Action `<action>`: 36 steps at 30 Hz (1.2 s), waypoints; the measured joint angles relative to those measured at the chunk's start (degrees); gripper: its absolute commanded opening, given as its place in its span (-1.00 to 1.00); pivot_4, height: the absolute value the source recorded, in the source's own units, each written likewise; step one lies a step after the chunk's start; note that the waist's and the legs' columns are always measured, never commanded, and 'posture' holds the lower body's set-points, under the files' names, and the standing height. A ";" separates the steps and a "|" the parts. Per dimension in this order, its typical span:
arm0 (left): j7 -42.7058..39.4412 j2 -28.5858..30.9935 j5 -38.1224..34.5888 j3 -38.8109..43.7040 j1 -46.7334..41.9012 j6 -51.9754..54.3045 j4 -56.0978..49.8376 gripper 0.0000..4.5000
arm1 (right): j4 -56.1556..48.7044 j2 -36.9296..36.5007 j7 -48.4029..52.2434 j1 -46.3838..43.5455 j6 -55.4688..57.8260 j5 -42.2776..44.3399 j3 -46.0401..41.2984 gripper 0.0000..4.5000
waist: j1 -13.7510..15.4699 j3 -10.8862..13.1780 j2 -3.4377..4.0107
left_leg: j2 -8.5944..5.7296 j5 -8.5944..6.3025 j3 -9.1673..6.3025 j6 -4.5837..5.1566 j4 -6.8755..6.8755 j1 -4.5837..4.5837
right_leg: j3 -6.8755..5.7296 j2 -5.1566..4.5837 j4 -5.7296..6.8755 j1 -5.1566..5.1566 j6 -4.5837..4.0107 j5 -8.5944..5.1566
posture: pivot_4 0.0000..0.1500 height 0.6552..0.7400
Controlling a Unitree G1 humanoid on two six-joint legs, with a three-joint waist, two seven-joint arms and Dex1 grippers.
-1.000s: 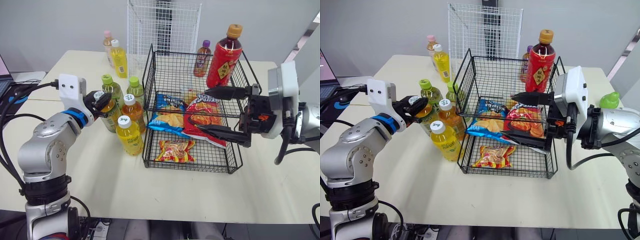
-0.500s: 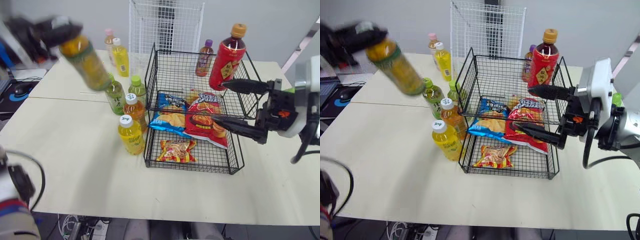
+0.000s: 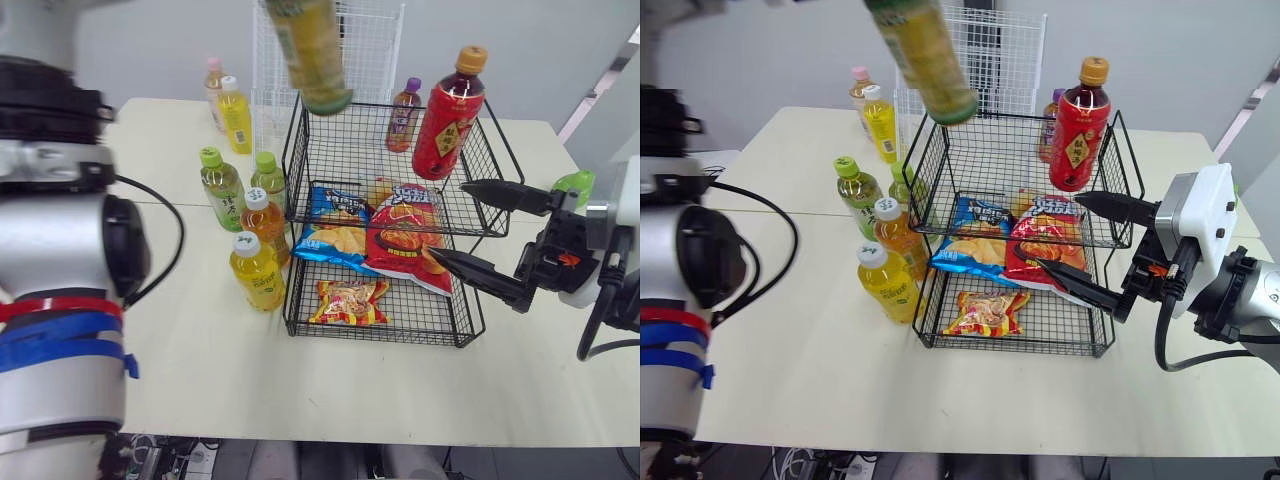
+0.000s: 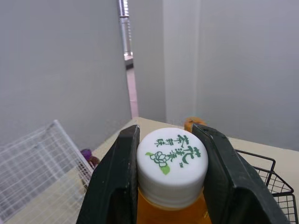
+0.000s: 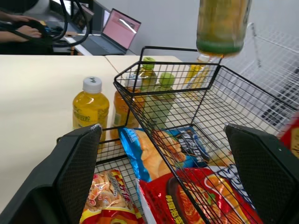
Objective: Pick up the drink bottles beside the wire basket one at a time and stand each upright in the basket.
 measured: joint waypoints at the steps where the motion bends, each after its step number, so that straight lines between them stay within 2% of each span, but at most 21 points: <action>1: -0.39 -1.38 1.29 -0.85 -0.01 -2.18 1.73 -0.40 | -0.38 0.05 -0.88 0.15 0.00 0.20 -0.11 1.00 | -0.17 0.01 0.01 | 0.00 0.00 0.04 0.00 -0.01 0.00 | 0.07 0.02 0.01 -0.03 0.00 0.00 | 1.00 0.91; 9: 1.92 -11.54 8.41 -1.00 -1.50 -17.10 17.53 -0.40 | -2.96 0.34 -8.39 1.39 -0.95 0.67 -2.62 1.00 | -0.13 0.02 0.01 | -0.03 0.00 0.11 0.01 -0.05 -0.06 | 0.14 0.02 -0.07 -0.06 0.01 -0.01 | 1.00 0.91; 14: 2.02 -15.20 9.20 1.00 -3.13 -19.54 24.27 -0.40 | -4.32 0.13 -10.57 2.52 -1.20 1.64 -2.67 1.00 | -0.08 0.02 0.01 | -0.05 0.00 0.10 0.01 -0.05 -0.08 | 0.13 0.02 -0.08 -0.06 0.02 -0.01 | 1.00 0.91; 33: 0.22 -17.75 12.86 2.32 -4.97 -19.60 28.26 -0.40 | -2.74 -0.94 -11.09 2.09 -2.18 0.18 -1.92 1.00 | -0.02 0.01 0.02 | -0.05 0.00 0.09 0.00 -0.05 -0.07 | 0.13 0.03 -0.07 -0.04 0.02 -0.01 | 1.00 0.91; 35: 0.53 -17.91 12.90 3.13 -4.98 -19.57 28.61 -0.08 | -2.74 -0.94 -11.55 2.07 -2.26 -0.37 -1.92 1.00 | -0.02 0.01 0.02 | -0.05 0.00 0.09 0.00 -0.04 -0.07 | 0.13 0.03 -0.07 -0.04 0.02 -0.01 | 1.00 0.91; 36: 0.52 -17.93 12.93 3.35 -4.98 -19.62 28.69 0.00 | -2.75 -0.94 -11.63 2.07 -2.29 -0.41 -1.92 1.00 | -0.02 0.01 0.02 | -0.05 0.00 0.09 0.00 -0.04 -0.07 | 0.13 0.03 -0.07 -0.04 0.02 -0.01 | 1.00 0.91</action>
